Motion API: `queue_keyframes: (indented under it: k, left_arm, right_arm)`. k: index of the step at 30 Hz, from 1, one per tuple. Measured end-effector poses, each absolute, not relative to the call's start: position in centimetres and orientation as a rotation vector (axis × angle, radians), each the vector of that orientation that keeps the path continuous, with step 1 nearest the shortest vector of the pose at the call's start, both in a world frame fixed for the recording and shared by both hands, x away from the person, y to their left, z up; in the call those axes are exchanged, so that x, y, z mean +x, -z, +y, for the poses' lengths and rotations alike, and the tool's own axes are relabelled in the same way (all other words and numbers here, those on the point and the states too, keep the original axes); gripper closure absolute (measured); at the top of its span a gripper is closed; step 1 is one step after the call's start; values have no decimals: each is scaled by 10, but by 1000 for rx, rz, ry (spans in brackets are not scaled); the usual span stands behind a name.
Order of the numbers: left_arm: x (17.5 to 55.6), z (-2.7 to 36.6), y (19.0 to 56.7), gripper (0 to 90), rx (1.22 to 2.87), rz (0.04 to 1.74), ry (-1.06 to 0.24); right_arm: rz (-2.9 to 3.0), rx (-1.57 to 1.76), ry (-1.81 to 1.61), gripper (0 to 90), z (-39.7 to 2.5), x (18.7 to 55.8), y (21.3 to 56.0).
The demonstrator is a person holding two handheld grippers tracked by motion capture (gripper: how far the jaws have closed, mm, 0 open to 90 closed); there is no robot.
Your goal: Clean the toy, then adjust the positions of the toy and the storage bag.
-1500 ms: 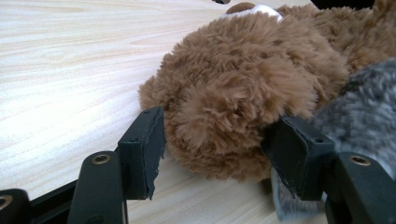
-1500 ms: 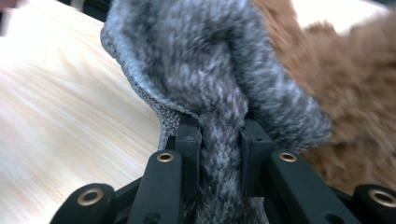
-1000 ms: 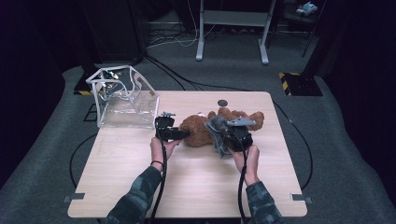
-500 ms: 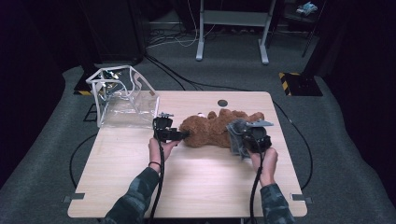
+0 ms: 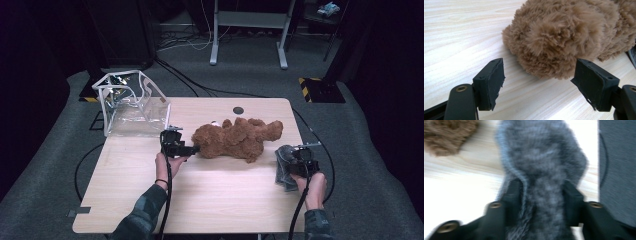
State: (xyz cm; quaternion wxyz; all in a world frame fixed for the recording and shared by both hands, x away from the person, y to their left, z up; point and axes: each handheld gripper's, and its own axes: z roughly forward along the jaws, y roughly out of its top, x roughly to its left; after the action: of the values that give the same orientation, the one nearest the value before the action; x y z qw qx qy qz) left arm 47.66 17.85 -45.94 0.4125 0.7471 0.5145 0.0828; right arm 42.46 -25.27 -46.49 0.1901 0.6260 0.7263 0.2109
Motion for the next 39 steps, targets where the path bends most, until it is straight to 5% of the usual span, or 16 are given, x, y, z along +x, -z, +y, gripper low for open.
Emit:
queue_keyframes:
  k: [1,5,10,39]
  left_arm:
    - [476,179,460,231,1879,1293,-211]
    - [475,180,459,203,1879,1294,-219]
    - [474,180,455,174,1873,1288,-232]
    - [482,155,429,163,1895,1223,-279]
  right_arm:
    - [2041,1759,-593,442,-253,425,465]
    - [2047,1696,-721,191,-251,425,453]
    - [2048,1640,-839,118,-247,428,437]
    - [2096,1540,-948,13,-231,459,420]
